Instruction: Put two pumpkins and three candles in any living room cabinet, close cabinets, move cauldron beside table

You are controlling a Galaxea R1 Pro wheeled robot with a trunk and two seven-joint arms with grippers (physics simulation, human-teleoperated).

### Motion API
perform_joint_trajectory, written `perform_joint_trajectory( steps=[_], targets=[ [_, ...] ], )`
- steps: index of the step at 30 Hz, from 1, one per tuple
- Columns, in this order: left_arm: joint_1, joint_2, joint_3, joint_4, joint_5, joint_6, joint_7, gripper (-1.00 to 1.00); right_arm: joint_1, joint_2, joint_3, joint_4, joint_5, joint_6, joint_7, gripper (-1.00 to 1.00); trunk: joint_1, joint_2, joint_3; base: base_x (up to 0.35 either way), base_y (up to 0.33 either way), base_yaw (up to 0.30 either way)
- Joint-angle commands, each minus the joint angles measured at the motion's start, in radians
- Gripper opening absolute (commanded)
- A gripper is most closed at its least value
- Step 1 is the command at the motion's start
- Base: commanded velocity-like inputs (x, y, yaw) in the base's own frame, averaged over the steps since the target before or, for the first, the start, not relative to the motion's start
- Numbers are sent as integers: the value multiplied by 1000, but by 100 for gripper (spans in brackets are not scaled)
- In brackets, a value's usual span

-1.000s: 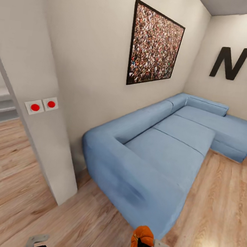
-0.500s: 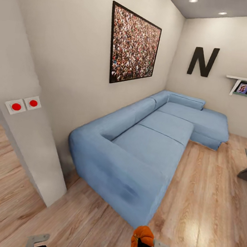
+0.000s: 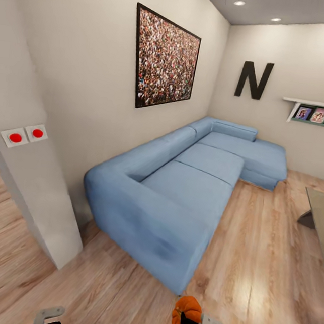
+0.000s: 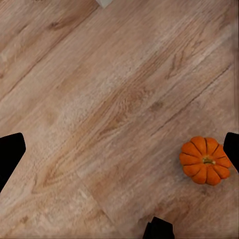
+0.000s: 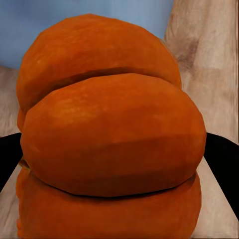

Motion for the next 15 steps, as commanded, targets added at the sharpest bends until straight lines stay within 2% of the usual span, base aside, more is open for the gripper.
perform_joint_trajectory(
  steps=[1,10,15],
  targets=[
    [0,1,-9,-1,9,-2,4,100,-1,0,9,0,-7,-3,-6,-100,0,-1,0,-85,0,-248],
    [0,1,-9,-1,9,-2,4,100,-1,0,9,0,-8,-3,-7,-100,0,-1,7,-8,-3,-249],
    [0,1,-9,-1,9,-2,5,100,-1,0,9,0,-5,-3,-6,-100,0,-1,7,92,-82,-68]
  ],
)
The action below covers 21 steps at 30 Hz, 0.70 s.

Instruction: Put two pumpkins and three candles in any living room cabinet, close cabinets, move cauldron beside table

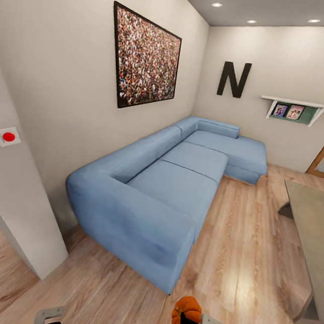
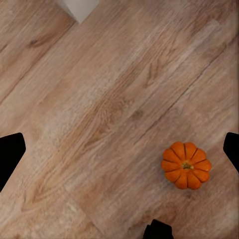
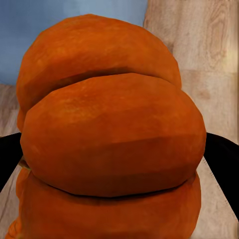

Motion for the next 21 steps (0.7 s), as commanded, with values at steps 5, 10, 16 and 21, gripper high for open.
perform_joint_trajectory(
  steps=[5,10,16,21],
  targets=[
    [0,0,-9,-1,9,-3,5,100,-1,0,9,0,-5,-3,-6,-100,0,-1,-1,16,-15,-7],
    [0,0,-9,-1,9,-3,4,100,-1,0,9,0,-4,-3,-6,-100,0,-1,-1,-32,-2,-1],
    [0,0,-9,-1,9,-3,4,100,-1,1,9,0,-3,-3,-6,-100,0,-1,-1,-6,0,0],
    [0,0,-9,-1,13,-1,4,100,-1,0,9,0,-3,-3,-6,-100,0,-1,-1,0,0,0]
  ],
)
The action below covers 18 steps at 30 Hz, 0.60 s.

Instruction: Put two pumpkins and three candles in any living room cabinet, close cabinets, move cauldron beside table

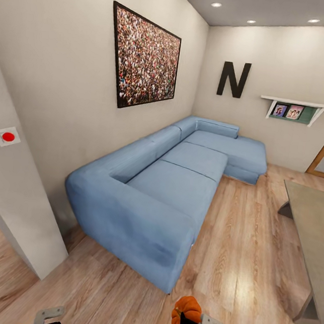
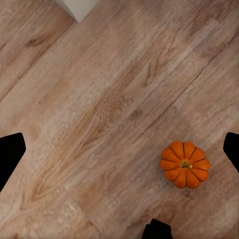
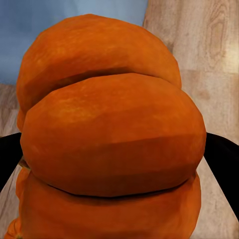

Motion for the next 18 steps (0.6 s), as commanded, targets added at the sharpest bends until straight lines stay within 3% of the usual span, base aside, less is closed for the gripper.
perform_joint_trajectory(
  steps=[1,5,12,18],
  targets=[
    [0,0,-8,0,12,-2,4,100,-1,0,8,0,-6,-3,-6,-100,0,-1,-1,0,0,0],
    [0,0,-7,0,16,-1,-9,100,-1,0,8,0,-6,-3,-6,-100,0,-1,-1,0,0,0],
    [0,12,0,-2,21,13,-253,100,-1,0,9,-1,-6,-3,-7,-100,8,-15,-7,0,0,0],
    [0,16,2,-2,23,15,-296,100,-1,-2,8,-2,-5,-2,-7,-100,31,-57,-26,0,0,0]
  ],
)
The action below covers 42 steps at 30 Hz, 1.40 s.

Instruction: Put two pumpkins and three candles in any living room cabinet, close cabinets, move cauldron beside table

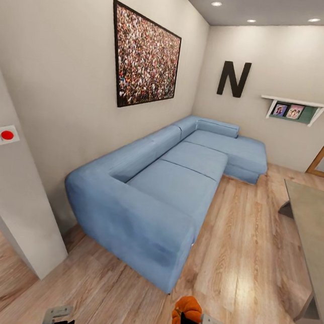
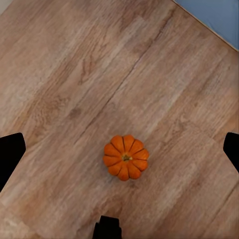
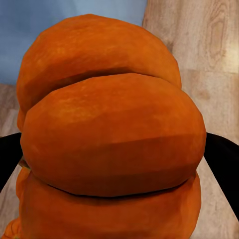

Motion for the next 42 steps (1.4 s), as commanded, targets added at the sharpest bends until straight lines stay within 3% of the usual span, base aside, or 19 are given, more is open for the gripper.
perform_joint_trajectory(
  steps=[1,31,37,39,42],
  targets=[
    [-1,1,-9,1,11,-4,-3,100,-1,-1,9,0,-5,-2,-6,-100,4,-8,-4,0,0,0],
    [-1,-2,-8,1,11,1,-12,100,-1,2,10,-2,-2,-1,-6,-100,119,-218,-98,0,0,0],
    [-1,2,-7,-3,9,66,-13,100,-1,3,10,-2,-1,0,-6,-100,142,-260,-117,0,0,0],
    [-1,7,-7,-8,10,96,-35,100,-1,3,10,-4,-1,0,-6,-100,150,-274,-123,0,0,0],
    [-1,30,-7,-11,11,142,-135,100,-1,3,10,-10,-2,5,-7,-100,161,-295,-133,0,0,0]
  ],
)
